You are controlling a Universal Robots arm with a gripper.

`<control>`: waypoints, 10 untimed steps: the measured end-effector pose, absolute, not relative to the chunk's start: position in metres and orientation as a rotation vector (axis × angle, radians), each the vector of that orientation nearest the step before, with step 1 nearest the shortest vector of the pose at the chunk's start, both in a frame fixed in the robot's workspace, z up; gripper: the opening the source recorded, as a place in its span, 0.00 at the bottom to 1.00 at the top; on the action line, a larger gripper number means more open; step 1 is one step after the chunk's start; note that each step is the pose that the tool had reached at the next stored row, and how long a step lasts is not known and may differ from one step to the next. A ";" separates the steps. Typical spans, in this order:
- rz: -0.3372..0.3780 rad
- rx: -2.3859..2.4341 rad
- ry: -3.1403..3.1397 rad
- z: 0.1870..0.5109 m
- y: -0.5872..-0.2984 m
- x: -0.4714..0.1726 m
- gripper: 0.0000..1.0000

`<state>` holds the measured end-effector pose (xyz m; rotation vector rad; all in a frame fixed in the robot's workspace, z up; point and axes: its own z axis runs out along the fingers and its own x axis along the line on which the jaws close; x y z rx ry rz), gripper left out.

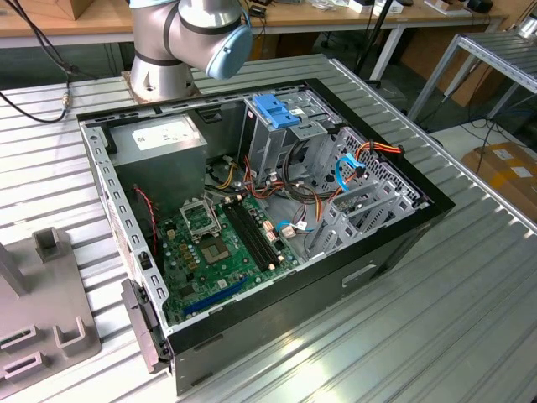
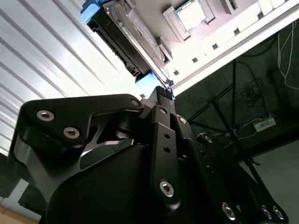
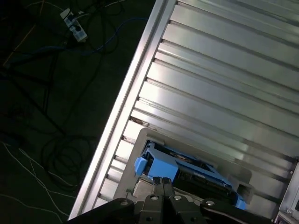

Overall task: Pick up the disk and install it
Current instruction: 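Pick up the disk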

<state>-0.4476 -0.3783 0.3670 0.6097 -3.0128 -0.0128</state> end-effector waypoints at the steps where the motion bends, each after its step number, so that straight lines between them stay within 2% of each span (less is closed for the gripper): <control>1: -0.012 0.626 -3.010 0.367 -0.378 -0.448 0.11; 10: -0.005 0.816 -2.963 0.367 -0.378 -0.448 0.11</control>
